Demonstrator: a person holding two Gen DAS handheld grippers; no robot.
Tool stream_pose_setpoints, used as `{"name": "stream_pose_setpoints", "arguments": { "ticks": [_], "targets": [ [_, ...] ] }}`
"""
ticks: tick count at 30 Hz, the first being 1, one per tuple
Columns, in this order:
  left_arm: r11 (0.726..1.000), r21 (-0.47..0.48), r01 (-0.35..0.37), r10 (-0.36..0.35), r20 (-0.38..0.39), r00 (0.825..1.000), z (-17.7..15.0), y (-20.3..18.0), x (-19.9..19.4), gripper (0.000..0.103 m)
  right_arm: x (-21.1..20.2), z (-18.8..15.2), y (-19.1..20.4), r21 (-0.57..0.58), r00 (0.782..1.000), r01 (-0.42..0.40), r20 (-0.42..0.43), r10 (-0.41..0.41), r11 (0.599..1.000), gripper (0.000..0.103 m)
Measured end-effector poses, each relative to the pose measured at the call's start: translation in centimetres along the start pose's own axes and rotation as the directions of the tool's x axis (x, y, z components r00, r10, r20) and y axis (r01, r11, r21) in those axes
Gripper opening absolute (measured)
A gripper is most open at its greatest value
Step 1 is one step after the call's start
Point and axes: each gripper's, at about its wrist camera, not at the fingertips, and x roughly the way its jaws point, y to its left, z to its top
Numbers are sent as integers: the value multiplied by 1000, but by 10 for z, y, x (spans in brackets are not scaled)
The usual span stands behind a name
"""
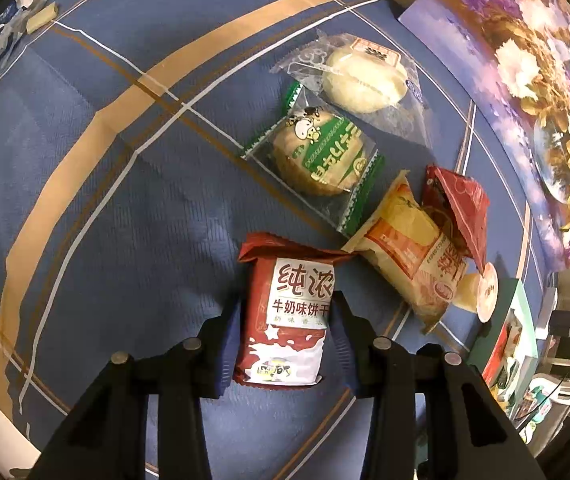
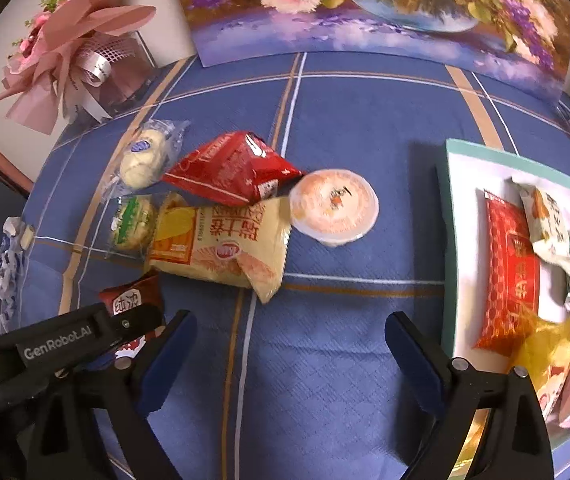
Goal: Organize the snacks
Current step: 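Grasp the red-white milk biscuit bag with the left tool, then grasp the yellow-white bread bag with the right tool while the left tool holds the biscuit bag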
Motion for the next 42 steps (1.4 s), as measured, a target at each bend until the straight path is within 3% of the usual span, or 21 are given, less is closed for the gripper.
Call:
{"name": "stream_pose_setpoints", "arguments": {
  "ticks": [10,24,31,42],
  "targets": [
    [998,-50,44,-43,5,999,22,19,-6,43,6,30,16,-57,1000,-13,17,14,998,79],
    [992,-92,89,-89,3,996,44,55,-15,41,32,59,69,-312,997,64,-26,-75,948,71],
    [991,-94,95,-96,-3,995,50,66,-19,41,44,64,70,-304,997,41,-49,-58,952,71],
    [991,-94,97,-98,-5,995,43,67,-19,41,35,45,65,-293,993,-32,-117,-3,956,71]
  ]
}}
